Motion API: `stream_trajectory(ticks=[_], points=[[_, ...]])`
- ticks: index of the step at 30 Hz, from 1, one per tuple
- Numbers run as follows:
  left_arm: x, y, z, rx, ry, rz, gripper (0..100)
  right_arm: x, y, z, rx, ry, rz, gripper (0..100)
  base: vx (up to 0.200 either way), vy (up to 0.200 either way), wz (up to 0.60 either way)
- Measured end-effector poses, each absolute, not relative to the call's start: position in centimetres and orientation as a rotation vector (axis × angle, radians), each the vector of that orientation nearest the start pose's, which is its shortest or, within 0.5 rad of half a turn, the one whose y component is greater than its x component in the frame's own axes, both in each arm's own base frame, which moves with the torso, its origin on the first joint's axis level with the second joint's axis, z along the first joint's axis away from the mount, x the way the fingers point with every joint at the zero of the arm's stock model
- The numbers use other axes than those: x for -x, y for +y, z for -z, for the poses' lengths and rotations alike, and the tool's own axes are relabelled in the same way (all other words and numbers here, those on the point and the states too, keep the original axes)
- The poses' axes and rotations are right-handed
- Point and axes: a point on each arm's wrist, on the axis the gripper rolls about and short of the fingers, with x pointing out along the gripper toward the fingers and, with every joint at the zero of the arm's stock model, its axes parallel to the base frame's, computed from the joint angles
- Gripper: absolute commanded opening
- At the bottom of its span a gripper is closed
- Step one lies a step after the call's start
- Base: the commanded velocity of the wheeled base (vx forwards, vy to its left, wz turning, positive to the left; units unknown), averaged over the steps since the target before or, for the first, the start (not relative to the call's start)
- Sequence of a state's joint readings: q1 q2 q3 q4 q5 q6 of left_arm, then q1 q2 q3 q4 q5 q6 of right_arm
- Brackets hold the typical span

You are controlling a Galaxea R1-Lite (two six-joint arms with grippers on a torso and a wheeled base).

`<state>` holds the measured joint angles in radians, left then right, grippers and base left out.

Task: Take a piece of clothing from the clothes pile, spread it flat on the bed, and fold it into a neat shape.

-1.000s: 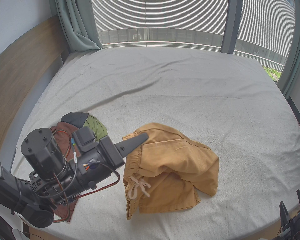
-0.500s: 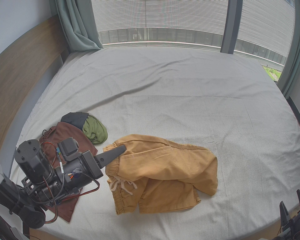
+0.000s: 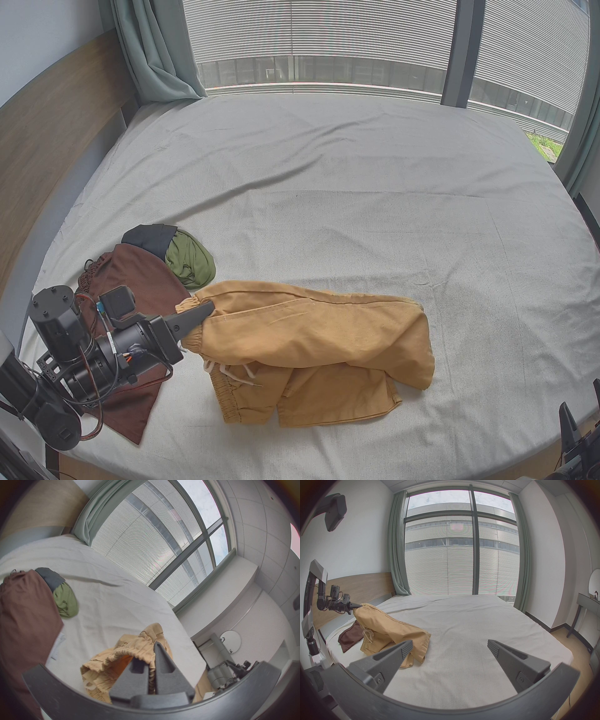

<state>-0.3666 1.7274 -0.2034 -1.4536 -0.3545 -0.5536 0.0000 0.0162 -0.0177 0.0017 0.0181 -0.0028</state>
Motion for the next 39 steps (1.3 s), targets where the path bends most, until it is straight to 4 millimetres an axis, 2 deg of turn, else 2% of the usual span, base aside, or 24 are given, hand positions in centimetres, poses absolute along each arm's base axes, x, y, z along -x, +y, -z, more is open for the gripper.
stream_trajectory(ticks=[11,17,27,33,39], points=[[-22.9,-5.7,-10.0,0.236,0.182,0.604,0,2.3,0.0,-8.1,0.003,0.0,-0.018,100,0.0,0.0,0.0],[-23.7,-4.3,-8.6,0.122,0.191,0.64,0,2.3,0.0,-8.1,0.003,0.0,-0.019,100,0.0,0.0,0.0],[-25.6,-2.7,-7.1,0.091,0.208,0.644,0,2.3,0.0,-8.1,0.003,0.0,-0.019,100,0.0,0.0,0.0],[-26.5,-2.6,-6.9,0.096,0.201,0.639,0,2.3,0.0,-8.1,0.004,0.0,-0.02,100,0.0,0.0,0.0],[-26.6,-2.6,-6.8,0.117,0.211,0.642,0,2.3,0.0,-8.0,0.006,0.001,-0.021,100,0.0,0.0,0.0]])
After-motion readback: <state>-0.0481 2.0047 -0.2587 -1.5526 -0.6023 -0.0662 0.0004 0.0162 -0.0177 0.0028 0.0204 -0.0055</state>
